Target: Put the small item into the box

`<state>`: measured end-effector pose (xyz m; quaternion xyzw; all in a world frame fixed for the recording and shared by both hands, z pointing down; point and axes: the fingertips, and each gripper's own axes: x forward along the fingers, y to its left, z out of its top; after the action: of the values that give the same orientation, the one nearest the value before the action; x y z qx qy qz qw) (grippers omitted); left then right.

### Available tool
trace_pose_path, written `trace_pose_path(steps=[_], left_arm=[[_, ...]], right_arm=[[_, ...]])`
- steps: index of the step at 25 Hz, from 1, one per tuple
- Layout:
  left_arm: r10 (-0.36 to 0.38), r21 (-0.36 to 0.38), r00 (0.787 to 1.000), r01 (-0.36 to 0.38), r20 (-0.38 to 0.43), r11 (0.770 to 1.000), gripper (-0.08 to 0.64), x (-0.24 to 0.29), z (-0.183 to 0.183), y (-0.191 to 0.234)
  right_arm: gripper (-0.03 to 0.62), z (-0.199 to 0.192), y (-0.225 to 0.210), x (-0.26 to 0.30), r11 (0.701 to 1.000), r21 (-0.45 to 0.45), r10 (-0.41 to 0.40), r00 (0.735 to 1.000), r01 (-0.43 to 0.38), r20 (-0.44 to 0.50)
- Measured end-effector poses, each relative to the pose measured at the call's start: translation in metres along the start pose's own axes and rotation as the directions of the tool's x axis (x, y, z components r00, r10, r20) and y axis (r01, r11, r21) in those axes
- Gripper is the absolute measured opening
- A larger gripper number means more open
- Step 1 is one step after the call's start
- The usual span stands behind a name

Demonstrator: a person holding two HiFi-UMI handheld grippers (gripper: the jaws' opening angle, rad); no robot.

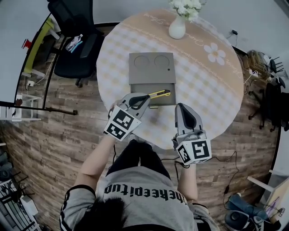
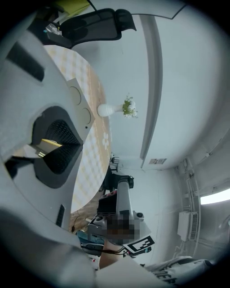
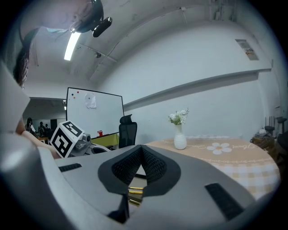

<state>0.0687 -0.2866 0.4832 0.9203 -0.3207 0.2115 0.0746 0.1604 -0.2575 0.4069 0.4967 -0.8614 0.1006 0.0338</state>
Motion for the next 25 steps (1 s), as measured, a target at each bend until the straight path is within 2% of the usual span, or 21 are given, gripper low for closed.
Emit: trace_pose_path(steps=[12,20,25], left_arm=[[0.07,-0.019,0.986,-0.068,0.15,0.997,0.015,-0.061,0.029,-0.017],[0.126,-0.04,0.964,-0.12,0.236,0.992,0.015,-0.097,0.043,-0.028],[0.173,-0.059,0.94,-0.162,0.293,0.985,0.015,-0.119,0.05,-0.031]], right_arm=[[0.006,0.011,0.031,-0.021,0.999,-0.041,0.035,0.999,-0.034,0.025],[0.006,0.015,0.053,-0.031,0.995,-0.056,0.086,0.995,-0.084,0.043],[0.006,0.018,0.065,-0.038,0.991,-0.078,0.112,0.992,-0.107,0.061]])
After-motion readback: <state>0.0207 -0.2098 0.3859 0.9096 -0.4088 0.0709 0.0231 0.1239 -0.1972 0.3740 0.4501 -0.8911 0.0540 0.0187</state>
